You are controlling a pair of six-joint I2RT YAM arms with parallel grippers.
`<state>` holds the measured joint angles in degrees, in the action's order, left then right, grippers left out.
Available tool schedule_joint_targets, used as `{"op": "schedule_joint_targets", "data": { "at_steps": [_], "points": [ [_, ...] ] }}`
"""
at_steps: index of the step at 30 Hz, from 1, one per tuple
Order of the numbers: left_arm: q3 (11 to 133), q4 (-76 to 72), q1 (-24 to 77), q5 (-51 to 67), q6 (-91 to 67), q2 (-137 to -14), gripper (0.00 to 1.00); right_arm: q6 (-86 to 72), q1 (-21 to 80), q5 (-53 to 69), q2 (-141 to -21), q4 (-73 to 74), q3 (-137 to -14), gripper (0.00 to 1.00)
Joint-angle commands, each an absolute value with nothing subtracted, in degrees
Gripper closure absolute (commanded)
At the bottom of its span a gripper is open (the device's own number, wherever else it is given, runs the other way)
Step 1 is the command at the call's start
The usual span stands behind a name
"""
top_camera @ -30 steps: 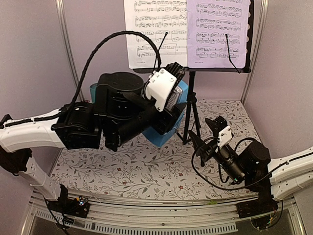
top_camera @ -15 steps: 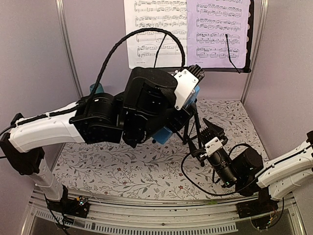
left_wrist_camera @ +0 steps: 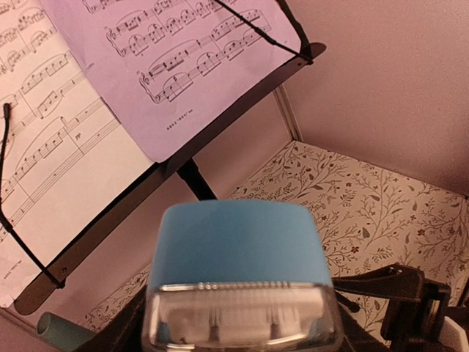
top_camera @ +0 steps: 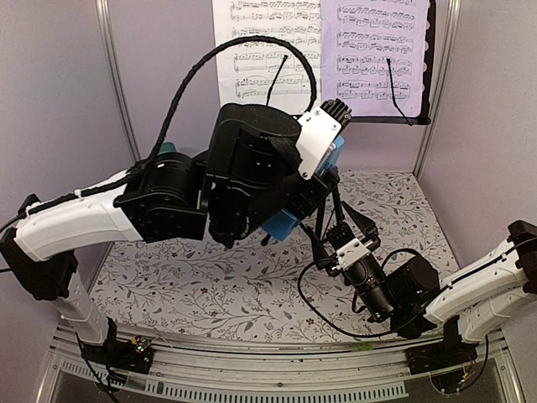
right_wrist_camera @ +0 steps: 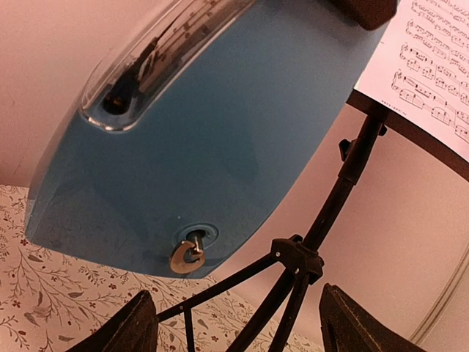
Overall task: Set up the instrument practice props
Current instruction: Screw the knob on the metronome onto the metronome.
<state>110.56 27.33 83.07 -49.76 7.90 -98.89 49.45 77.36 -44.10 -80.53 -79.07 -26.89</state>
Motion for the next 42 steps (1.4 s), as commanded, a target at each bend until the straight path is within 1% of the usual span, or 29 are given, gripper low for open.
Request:
{"op": "schedule_joint_targets", "data": {
  "at_steps": [1, 7, 11, 15, 19, 22, 26, 29, 35, 42],
  "points": [
    [113.46, 23.2, 84.37, -50.42, 9.51, -98.78, 1.0, 53.65, 77.8, -45.86, -82.73, -87.52, -29.47, 0.22],
    [113.46, 22.99, 84.63, -50.06, 9.34, -98.63, 1.0, 56.82, 77.84, -47.58, -85.34, -91.4, -31.34, 0.23],
    [113.47, 22.94, 84.79, -50.01, 9.38, -98.49, 1.0, 60.11, 77.82, -49.13, -87.03, -94.69, -32.13, 0.27],
    [113.31, 22.57, 84.92, -50.02, 9.42, -98.14, 1.0, 61.08, 77.87, -49.73, -87.09, -94.51, -32.26, 0.3],
    [113.2, 22.02, 85.14, -50.01, 9.81, -98.07, 1.0, 59.96, 77.87, -49.3, -86.11, -92.32, -32.0, 0.33],
    [113.21, 21.89, 85.15, -50.09, 9.92, -98.1, 1.0, 57.77, 77.87, -48.4, -84.55, -88.56, -31.86, 0.38],
    [113.16, 21.8, 85.25, -49.94, 9.86, -98.06, 1.0, 54.24, 77.85, -46.93, -82.54, -83.31, -31.72, 0.42],
    [113.12, 21.64, 85.31, -49.78, 9.92, -98.0, 1.0, 52.59, 77.87, -46.46, -81.63, -80.63, -31.66, 0.46],
    [112.95, 21.41, 85.5, -49.67, 10.19, -97.97, 1.0, 49.99, 77.82, -45.8, -80.44, -76.46, -31.61, 0.5],
    [111.79, 19.91, 85.84, -49.7, 10.57, -97.11, 1.0, 47.36, 77.83, -45.0, -79.3, -73.22, -31.82, 0.61]
  ]
}}
